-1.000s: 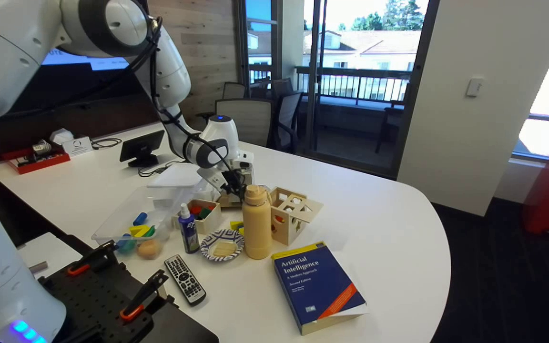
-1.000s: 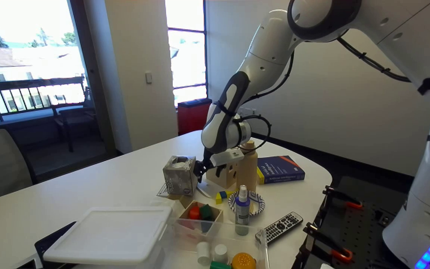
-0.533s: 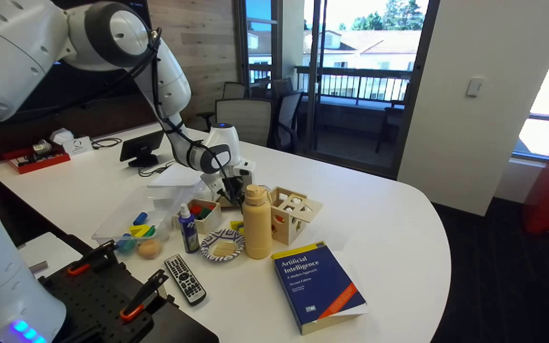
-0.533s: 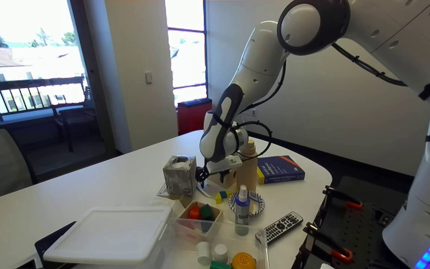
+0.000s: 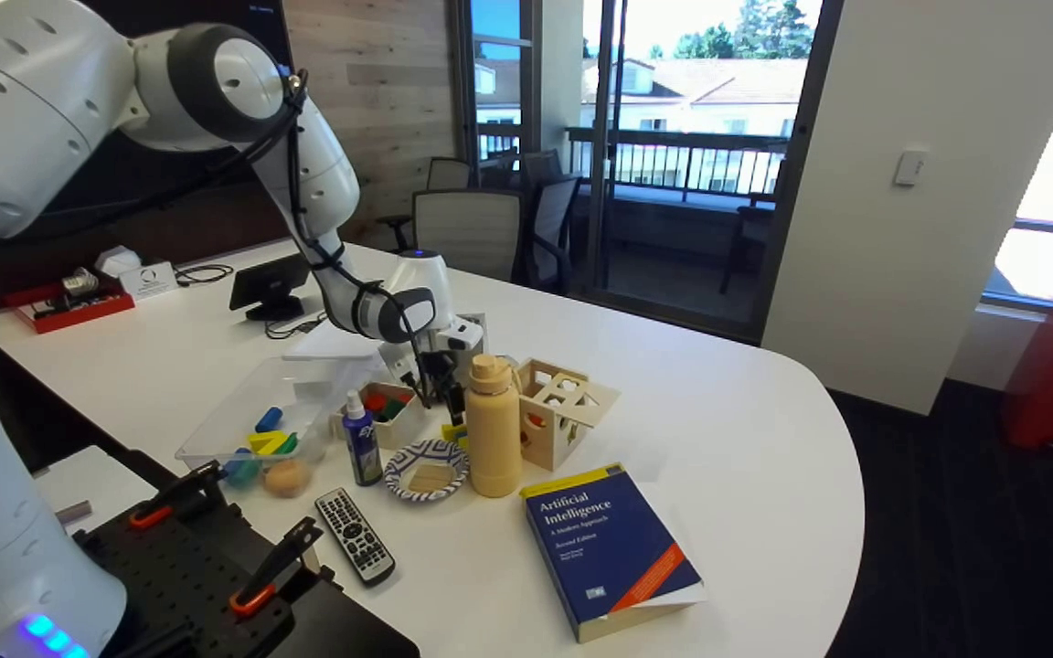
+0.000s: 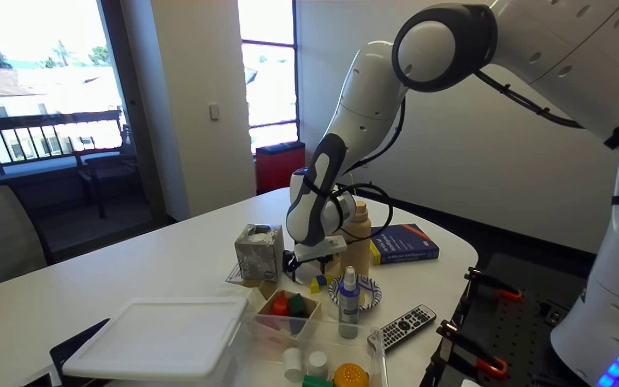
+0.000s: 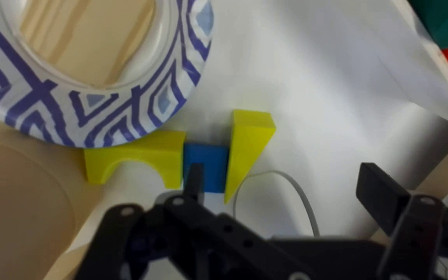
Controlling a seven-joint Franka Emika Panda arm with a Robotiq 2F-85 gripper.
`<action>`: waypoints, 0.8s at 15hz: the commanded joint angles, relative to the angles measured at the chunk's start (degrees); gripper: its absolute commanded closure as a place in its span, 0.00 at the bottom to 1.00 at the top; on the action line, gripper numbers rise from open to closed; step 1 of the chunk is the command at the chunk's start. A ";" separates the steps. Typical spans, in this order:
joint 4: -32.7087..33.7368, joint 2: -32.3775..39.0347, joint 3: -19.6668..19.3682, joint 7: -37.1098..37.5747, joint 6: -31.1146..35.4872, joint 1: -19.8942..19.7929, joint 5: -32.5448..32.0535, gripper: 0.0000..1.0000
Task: Put the yellow blocks inside the box
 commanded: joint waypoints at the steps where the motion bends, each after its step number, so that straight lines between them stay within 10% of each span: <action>1: 2.24 1.46 -1.18 2.18 -2.38 0.89 0.30 0.00; 9: 4.88 4.06 -1.18 2.82 -4.07 0.72 0.27 0.00; 12: 5.68 4.65 -1.18 2.85 -4.88 0.72 0.17 0.29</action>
